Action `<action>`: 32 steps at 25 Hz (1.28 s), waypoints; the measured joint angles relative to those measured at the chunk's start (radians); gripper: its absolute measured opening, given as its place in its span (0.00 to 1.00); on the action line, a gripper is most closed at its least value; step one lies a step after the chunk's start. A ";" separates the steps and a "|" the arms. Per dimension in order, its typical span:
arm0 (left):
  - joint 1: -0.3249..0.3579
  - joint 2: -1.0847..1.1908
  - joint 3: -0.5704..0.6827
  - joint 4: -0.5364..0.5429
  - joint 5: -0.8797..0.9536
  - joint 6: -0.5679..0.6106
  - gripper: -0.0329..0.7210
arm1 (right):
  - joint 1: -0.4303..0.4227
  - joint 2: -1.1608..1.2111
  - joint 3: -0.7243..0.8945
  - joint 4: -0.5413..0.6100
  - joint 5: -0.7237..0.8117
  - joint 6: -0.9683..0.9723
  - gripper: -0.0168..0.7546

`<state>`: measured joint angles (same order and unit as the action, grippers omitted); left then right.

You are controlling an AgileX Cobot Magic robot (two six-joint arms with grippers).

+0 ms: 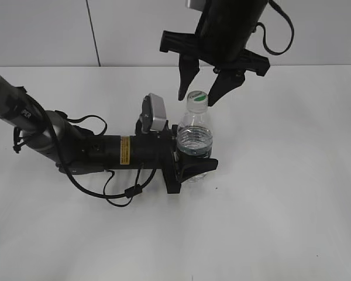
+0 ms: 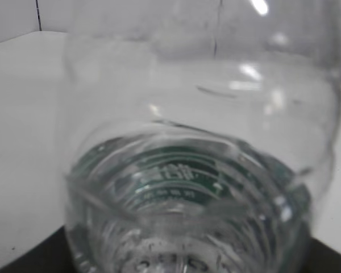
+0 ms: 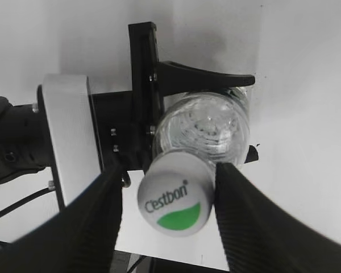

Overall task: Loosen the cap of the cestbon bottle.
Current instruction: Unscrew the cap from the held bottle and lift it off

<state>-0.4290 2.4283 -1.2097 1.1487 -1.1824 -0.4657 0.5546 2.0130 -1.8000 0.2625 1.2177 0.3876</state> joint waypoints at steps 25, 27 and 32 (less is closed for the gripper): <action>0.000 0.000 0.000 0.000 0.002 0.000 0.58 | 0.000 0.009 0.000 0.003 0.005 -0.100 0.42; 0.000 0.000 0.000 0.001 0.002 0.000 0.58 | 0.000 0.009 0.000 0.003 0.005 -0.128 0.42; 0.000 0.000 0.000 0.002 0.002 0.003 0.58 | 0.000 0.009 0.000 0.003 0.003 -0.222 0.42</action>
<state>-0.4290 2.4283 -1.2097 1.1507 -1.1802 -0.4622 0.5546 2.0223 -1.8000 0.2656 1.2208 0.1657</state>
